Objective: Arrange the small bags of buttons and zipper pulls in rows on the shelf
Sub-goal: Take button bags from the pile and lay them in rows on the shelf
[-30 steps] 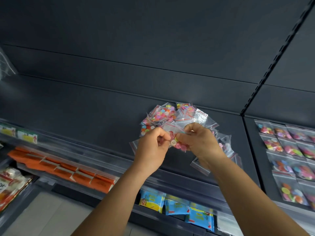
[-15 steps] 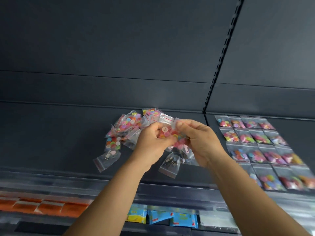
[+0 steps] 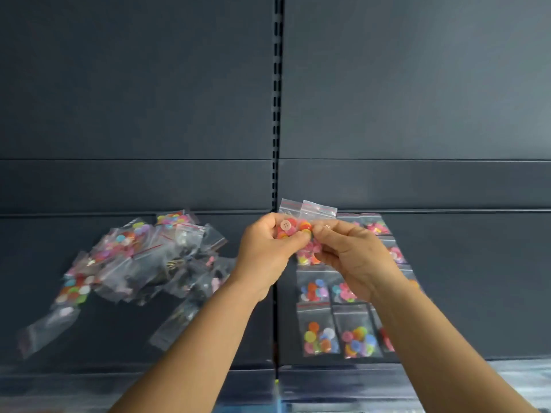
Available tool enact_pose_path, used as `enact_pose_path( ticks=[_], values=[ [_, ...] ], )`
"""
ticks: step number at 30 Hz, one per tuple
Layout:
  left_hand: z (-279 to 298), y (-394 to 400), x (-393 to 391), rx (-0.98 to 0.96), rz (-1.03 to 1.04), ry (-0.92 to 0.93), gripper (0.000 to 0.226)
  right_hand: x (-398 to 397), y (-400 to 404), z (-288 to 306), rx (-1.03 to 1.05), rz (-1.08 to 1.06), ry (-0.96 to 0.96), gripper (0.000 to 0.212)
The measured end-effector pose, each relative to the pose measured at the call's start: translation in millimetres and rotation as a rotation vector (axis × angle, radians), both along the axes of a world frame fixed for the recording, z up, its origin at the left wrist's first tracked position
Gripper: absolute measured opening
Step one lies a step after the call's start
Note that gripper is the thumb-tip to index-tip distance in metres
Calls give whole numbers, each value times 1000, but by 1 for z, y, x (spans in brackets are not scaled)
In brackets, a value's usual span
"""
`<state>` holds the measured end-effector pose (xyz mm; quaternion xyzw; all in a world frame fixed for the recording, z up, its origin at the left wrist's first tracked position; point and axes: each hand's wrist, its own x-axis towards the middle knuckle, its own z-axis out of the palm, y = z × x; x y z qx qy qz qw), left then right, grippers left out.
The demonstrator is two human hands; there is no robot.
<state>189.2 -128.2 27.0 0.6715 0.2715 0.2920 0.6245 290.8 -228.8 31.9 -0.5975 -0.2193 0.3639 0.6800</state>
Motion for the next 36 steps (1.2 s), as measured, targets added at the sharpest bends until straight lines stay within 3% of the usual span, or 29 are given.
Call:
enact_pose_path(
  ticks=[7, 13, 22, 27, 32, 36],
  values=[
    [2, -64, 96, 32, -6, 116, 8, 95, -60, 1, -44, -49, -10, 14],
    [3, -94, 161, 95, 14, 199, 15, 164, -94, -4, -75, -82, -50, 14],
    [-18, -85, 219, 236, 158, 327, 8, 238, -105, -30, -329, -250, -383, 16],
    [-33, -93, 244, 366, 109, 434, 18, 255, -103, -46, -474, -233, -533, 10],
    [-39, -97, 259, 542, 83, 549, 39, 262, -101, -53, -552, -220, -625, 28],
    [-43, -96, 253, 862, 98, 661, 43, 263, -108, -55, -605, -164, -851, 41]
  ],
)
